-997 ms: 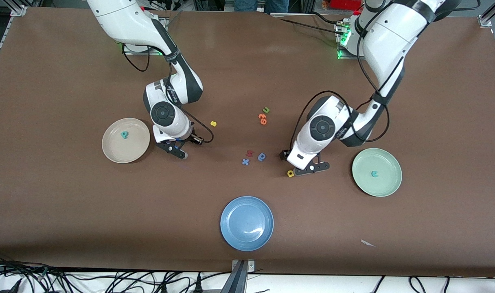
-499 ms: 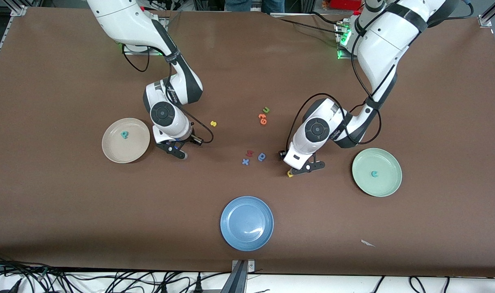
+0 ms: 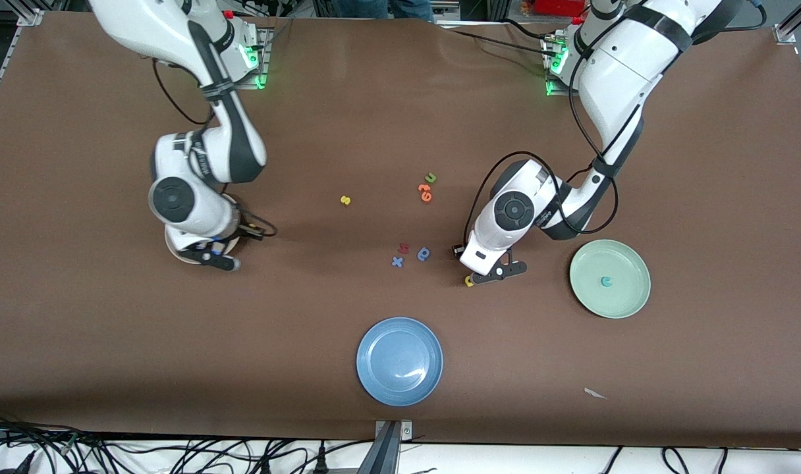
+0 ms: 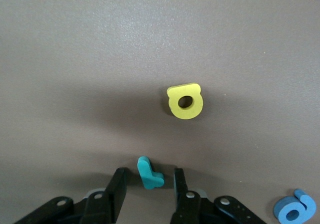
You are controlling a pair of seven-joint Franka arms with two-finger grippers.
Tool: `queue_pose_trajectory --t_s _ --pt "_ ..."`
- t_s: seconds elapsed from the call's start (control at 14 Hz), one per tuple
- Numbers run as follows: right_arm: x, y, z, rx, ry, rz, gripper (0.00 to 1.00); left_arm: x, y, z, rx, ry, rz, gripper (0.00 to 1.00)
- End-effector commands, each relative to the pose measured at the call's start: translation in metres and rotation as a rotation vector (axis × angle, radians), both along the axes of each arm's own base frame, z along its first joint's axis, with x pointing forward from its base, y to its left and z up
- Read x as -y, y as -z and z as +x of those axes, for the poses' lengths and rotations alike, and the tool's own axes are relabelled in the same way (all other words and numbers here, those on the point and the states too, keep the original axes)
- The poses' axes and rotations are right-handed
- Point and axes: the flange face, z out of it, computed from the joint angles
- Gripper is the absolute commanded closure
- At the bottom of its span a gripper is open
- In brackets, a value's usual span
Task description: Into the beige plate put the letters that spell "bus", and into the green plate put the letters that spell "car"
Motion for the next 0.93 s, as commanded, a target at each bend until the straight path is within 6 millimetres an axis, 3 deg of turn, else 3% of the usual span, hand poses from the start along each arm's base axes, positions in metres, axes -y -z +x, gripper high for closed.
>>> queue_pose_trajectory --t_s 0.0,0.07,0.14,0.21,0.28,0.43,0.57,0.85 --pt "0.044 0.033 -0.011 -0.036 -0.068 0.008 0.91 0.002 -0.003 0.003 0.005 -0.010 -0.007 0.63" --pt "0.051 0.043 -0.017 -0.025 -0.069 0.007 0.71 0.002 -0.002 0.004 0.004 -0.010 -0.007 0.66" --pt "0.051 0.048 -0.020 -0.015 -0.075 0.005 0.57 0.002 -0.001 0.004 0.003 -0.011 -0.006 0.68" --pt "0.053 0.054 -0.021 -0.025 -0.093 0.002 0.13 0.001 0.001 0.005 0.001 -0.013 -0.005 0.71" --pt "0.051 0.054 -0.020 -0.027 -0.108 0.004 0.02 0.001 0.001 0.005 0.001 -0.013 -0.005 0.74" --pt "0.038 0.022 -0.011 -0.016 -0.111 0.029 0.02 0.001 0.001 0.005 0.002 -0.012 -0.004 0.80" --pt "0.004 0.006 -0.008 -0.048 -0.075 0.031 0.06 0.003 0.001 0.004 0.002 -0.009 -0.004 0.84" --pt "-0.118 0.010 -0.043 -0.019 0.162 0.030 0.13 0.002 -0.001 0.005 0.010 0.004 0.005 0.88"
